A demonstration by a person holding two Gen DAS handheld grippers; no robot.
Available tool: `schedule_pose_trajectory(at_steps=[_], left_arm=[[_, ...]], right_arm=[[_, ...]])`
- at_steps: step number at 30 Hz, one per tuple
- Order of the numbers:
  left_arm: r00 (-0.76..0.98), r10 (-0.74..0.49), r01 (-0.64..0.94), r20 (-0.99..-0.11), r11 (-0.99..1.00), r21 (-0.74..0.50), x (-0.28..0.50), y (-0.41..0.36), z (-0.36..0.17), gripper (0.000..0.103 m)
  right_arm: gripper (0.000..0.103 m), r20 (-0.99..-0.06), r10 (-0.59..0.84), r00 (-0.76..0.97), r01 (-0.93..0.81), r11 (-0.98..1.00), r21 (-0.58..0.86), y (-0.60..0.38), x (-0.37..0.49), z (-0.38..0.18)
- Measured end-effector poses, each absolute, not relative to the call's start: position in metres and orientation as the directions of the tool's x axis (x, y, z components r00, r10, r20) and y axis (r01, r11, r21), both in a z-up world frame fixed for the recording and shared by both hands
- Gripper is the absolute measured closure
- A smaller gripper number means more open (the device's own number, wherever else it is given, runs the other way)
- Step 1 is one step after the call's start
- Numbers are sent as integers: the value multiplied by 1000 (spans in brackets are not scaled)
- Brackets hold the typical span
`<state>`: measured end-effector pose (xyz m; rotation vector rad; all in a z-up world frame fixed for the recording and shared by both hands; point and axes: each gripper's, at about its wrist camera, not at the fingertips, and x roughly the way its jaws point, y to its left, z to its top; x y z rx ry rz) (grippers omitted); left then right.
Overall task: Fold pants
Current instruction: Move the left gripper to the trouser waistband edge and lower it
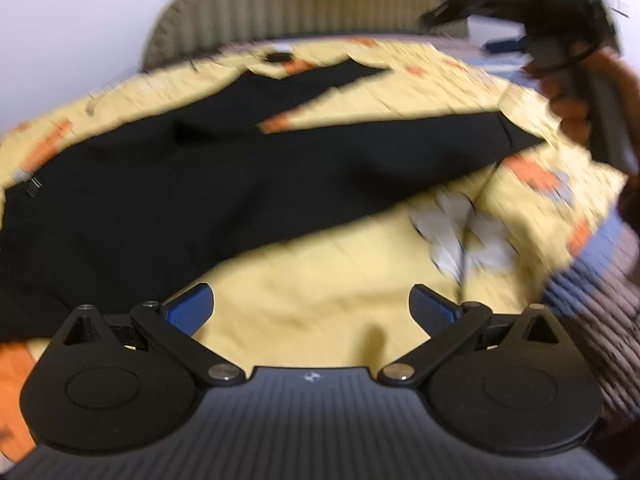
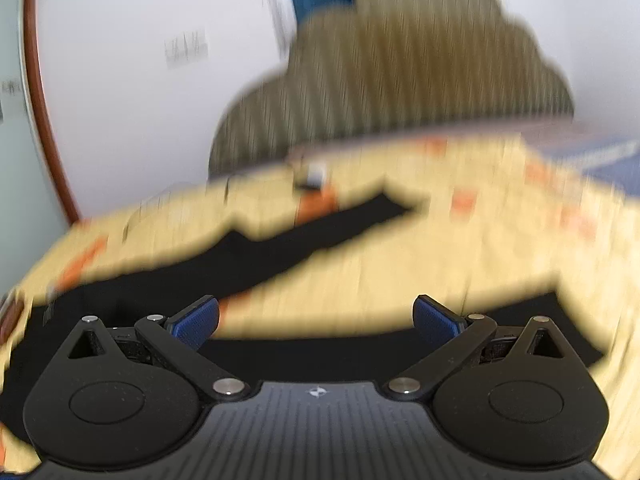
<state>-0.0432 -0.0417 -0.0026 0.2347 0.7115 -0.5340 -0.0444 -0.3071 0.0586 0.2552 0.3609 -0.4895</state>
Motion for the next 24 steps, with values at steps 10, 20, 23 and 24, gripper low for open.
schedule_pose_trajectory(at_steps=[10,20,23,24], left_arm=[[877,60,13,-476,989,148,84,54,68,2],[739,303,-303,-602,947,105,193,184,26,19],[734,314,-297,-602,946,133,205,189,18,19],[734,300,-292,-609,949,115,211,190,18,18]], right_arm=[[0,-404,-359,841,523,727,444,-380,-52,2],[0,-428,-346,835,510,780,363,-366,-27,1],[0,-446,-309,840,480,806,346,-352,-11,-1],[0,-447,-297,844,471,810,349,-349,-9,0]])
